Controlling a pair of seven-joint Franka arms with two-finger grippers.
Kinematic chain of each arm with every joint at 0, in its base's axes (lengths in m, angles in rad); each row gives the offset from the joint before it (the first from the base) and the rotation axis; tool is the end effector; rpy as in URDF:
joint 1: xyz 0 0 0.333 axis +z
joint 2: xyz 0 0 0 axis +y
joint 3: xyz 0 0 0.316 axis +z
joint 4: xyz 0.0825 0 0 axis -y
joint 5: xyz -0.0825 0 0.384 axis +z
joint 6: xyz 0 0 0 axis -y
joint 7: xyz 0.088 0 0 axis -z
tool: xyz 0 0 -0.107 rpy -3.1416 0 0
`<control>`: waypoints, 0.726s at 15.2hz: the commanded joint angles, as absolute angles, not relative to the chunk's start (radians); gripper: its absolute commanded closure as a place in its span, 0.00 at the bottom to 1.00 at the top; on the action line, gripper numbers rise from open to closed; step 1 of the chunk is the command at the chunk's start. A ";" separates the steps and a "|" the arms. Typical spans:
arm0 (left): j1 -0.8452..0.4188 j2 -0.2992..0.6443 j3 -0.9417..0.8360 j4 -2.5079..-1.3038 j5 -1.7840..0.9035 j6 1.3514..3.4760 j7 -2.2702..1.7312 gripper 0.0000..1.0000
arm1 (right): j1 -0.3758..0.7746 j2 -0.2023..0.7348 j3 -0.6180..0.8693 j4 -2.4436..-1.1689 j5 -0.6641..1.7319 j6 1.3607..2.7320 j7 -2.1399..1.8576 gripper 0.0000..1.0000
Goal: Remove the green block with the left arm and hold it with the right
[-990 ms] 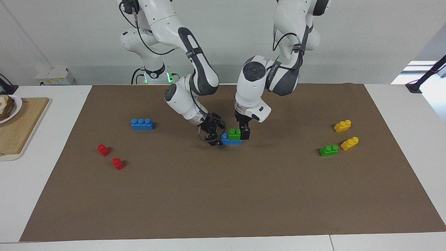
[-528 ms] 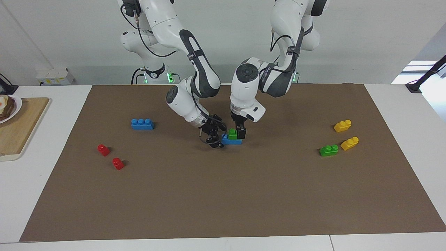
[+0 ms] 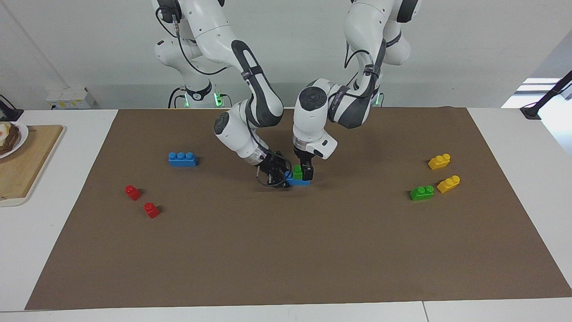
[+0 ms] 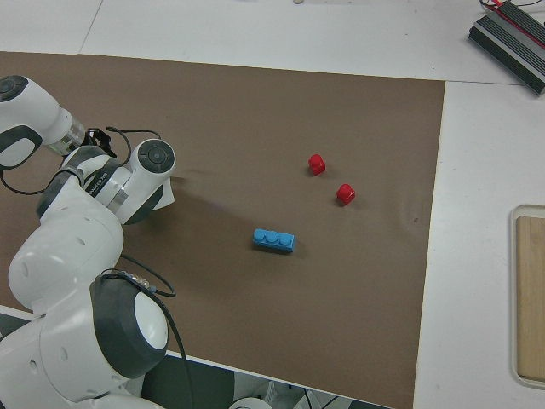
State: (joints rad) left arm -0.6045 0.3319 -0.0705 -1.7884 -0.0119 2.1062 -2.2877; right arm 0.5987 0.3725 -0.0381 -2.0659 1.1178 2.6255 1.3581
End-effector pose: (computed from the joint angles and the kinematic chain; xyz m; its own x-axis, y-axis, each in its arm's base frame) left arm 0.4997 -0.3966 0.3669 -0.0520 0.9985 -0.0161 0.9982 0.0514 -0.0319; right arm 0.5187 0.3011 0.2608 -0.1370 -0.7974 -0.5877 -0.9849 0.1728 -0.0049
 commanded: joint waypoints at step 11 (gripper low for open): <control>-0.615 0.324 -0.057 -1.850 0.008 2.197 -2.329 0.00 | 0.617 0.390 -0.038 -2.057 1.184 2.675 1.267 1.00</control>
State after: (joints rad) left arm -0.6048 0.3319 -0.0692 -1.8366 -0.0117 2.1775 -2.3038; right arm 0.6033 0.3761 -0.0378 -2.0658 1.1496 2.6424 1.3000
